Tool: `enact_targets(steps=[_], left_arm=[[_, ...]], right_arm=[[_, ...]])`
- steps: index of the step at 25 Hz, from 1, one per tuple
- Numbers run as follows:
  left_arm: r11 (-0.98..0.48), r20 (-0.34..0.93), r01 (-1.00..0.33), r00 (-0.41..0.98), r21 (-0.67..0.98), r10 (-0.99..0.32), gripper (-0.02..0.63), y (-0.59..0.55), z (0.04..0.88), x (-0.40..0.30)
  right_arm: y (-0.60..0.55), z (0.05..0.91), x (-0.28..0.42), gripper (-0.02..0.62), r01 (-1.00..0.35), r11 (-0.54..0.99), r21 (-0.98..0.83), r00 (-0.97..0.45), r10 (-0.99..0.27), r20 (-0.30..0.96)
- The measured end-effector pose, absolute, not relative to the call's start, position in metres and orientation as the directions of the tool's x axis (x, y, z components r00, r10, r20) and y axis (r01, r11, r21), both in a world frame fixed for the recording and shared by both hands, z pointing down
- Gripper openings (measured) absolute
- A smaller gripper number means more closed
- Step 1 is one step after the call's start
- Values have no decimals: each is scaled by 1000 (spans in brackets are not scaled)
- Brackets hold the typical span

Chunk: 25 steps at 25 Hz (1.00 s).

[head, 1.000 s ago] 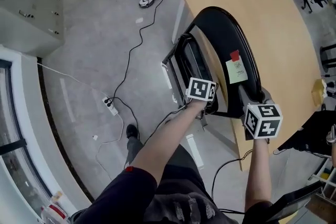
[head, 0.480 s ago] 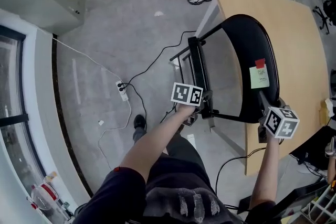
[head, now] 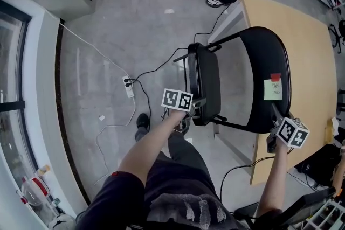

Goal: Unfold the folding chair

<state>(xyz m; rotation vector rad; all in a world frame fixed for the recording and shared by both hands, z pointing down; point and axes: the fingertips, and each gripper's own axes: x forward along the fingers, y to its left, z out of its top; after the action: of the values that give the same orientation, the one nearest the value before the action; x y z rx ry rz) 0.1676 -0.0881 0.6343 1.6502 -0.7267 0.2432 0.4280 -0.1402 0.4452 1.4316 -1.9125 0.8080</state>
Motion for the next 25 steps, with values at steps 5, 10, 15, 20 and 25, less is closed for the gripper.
enact_targets(steps=[5,10,15,20,25], left_arm=[[-30,504,-546,793,838,-341,186,-79,645,143],[10,481,-517,789,856,-382,189,-71,661,117],[47,453,-477,793,878,-408,193,-64,679,88],[75,432,-444,797,893,-421,193,-60,694,66],[114,436,-433,783,894,-443,201,-56,710,41]], right_arm=[[-139,450,425,133,-966,218,-140,-244,-580,777],[-138,456,421,132,-964,211,-163,-256,-563,785],[-135,465,408,130,-960,190,-207,-279,-538,796],[-135,471,395,127,-956,183,-228,-291,-523,801],[-136,474,381,121,-947,180,-267,-322,-494,808]])
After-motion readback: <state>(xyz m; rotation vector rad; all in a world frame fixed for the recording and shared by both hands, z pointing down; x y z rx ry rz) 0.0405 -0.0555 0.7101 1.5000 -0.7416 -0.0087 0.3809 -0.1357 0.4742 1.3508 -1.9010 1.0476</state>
